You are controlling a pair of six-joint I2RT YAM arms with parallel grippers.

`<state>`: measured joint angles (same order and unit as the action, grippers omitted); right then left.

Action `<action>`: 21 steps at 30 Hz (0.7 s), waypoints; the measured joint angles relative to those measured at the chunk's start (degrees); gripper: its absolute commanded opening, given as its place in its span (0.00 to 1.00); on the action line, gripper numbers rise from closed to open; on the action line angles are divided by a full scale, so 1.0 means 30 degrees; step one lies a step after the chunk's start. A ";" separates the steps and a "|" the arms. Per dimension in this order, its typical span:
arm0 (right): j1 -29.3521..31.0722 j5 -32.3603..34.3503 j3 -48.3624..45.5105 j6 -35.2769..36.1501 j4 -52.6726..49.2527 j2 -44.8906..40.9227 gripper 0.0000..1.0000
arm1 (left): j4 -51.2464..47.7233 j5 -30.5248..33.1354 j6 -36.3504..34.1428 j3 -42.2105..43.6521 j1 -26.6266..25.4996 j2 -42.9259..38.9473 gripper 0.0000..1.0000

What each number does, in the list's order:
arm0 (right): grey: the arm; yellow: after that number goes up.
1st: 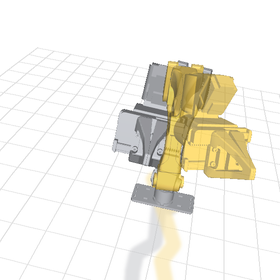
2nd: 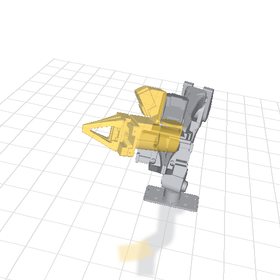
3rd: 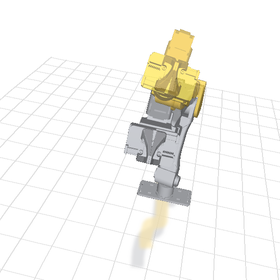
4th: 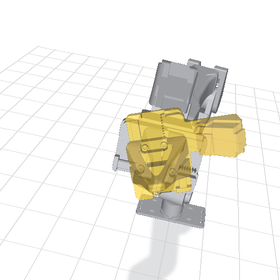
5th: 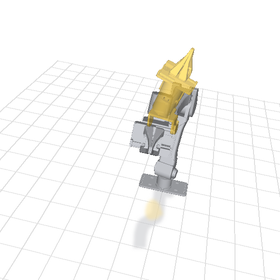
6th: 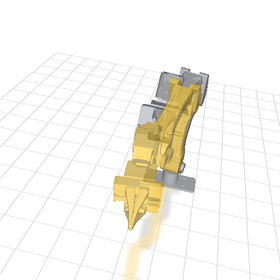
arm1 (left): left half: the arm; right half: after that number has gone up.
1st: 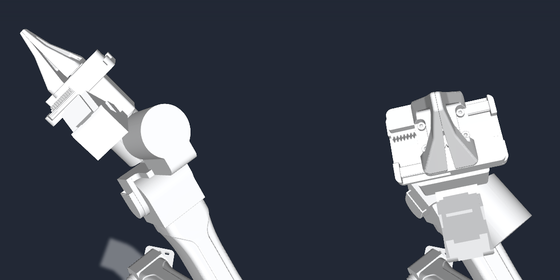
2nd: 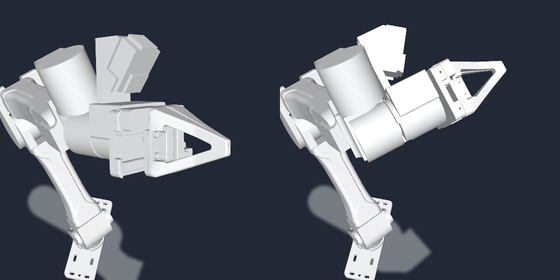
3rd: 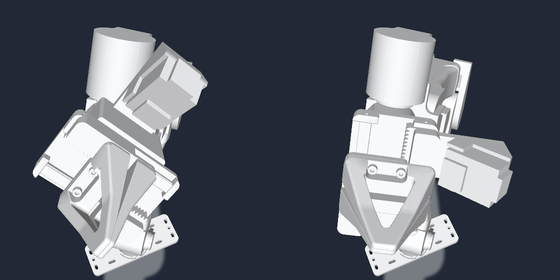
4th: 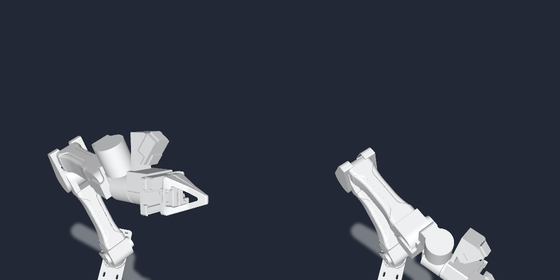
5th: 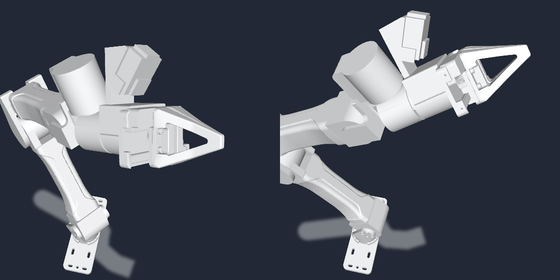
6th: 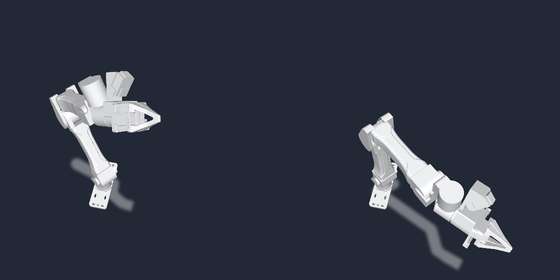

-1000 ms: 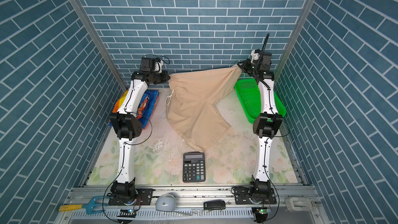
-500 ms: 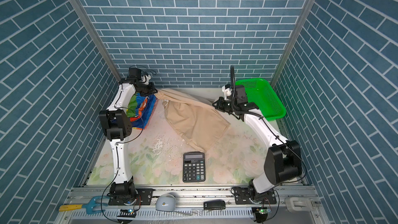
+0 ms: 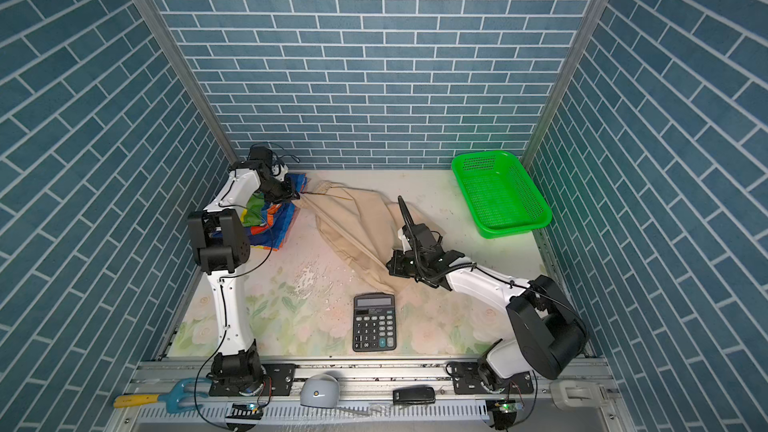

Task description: Fold and stack the shorts

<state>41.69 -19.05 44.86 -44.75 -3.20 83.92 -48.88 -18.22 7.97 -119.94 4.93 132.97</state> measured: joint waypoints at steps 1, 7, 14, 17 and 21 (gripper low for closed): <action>0.0233 0.0007 0.0102 0.0051 -0.0291 0.0335 0.00 | 0.0073 0.0270 0.0095 0.0036 0.0080 0.0000 0.67; 0.0765 -0.0546 0.0255 0.0896 -0.2827 0.1545 0.50 | 0.1158 0.1188 0.0437 0.0066 0.0656 -0.0175 1.00; 0.0401 -0.0765 0.0605 0.2120 -0.5508 -0.0503 0.98 | 0.1392 0.1195 0.1180 -0.0168 0.0474 -0.1472 1.00; -0.1676 -0.0481 0.1355 0.2535 -0.6382 -0.2375 0.98 | 0.1647 0.0838 0.1406 -0.0874 -0.0335 -0.2113 1.00; -0.6266 0.0138 0.1938 0.2601 -0.6273 -0.2579 0.99 | 0.2149 -0.0189 0.1756 -0.1275 -0.2492 -0.2645 1.00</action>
<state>22.90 -18.63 50.68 -36.95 -22.02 76.18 -42.44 -18.79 13.23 -123.76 -2.55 125.03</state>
